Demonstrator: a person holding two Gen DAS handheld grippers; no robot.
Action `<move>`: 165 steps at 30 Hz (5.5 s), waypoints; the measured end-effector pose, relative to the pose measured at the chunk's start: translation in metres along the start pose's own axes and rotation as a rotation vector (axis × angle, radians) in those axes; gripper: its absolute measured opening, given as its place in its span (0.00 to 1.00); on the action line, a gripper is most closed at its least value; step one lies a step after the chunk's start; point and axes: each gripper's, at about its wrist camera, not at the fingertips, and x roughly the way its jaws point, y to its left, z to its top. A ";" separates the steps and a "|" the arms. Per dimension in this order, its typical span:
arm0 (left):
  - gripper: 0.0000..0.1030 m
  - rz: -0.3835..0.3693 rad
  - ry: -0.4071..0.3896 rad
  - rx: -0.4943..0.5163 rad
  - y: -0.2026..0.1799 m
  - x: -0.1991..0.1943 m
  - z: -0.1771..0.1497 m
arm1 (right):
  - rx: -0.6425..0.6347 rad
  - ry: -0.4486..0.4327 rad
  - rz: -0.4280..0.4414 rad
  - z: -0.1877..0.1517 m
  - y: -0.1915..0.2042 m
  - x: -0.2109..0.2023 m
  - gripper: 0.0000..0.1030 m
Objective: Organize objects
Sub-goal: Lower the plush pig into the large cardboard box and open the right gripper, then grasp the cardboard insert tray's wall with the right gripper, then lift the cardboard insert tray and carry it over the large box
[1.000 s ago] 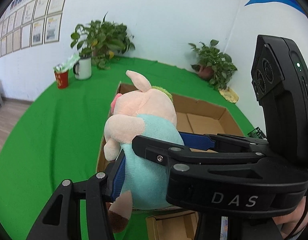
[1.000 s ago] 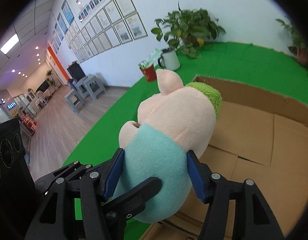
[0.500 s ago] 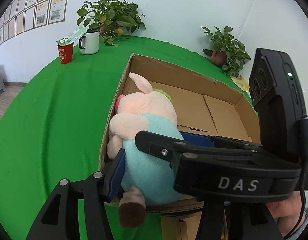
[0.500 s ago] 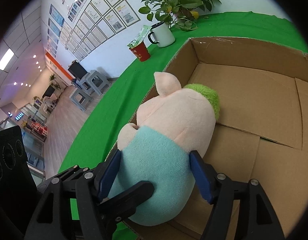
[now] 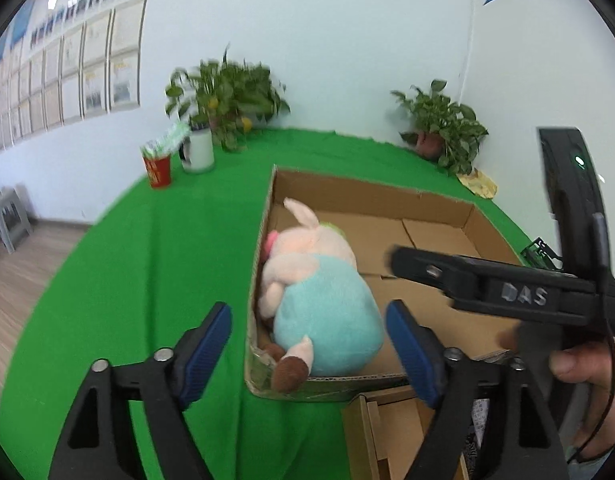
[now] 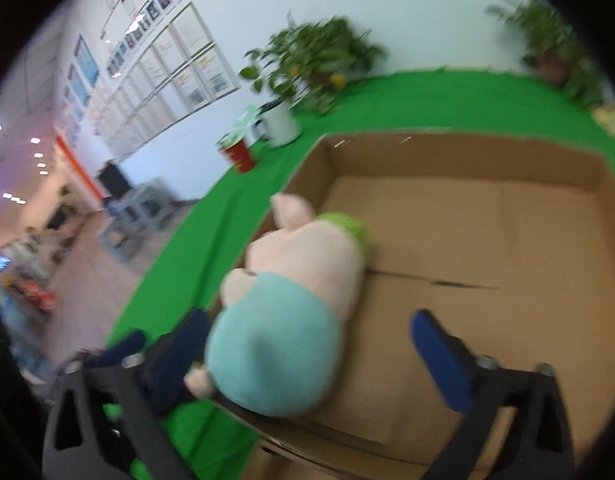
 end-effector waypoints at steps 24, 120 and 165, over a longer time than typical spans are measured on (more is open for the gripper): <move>1.00 0.006 -0.142 0.123 -0.083 -0.213 -0.065 | -0.031 -0.154 -0.135 -0.131 -0.007 -0.174 0.99; 0.11 -0.079 0.089 0.071 -0.058 -0.197 -0.167 | -0.099 -0.043 -0.055 -0.226 0.067 -0.145 0.14; 0.08 -0.142 -0.094 0.186 -0.116 -0.072 0.091 | -0.062 -0.328 -0.184 -0.032 0.000 -0.142 0.12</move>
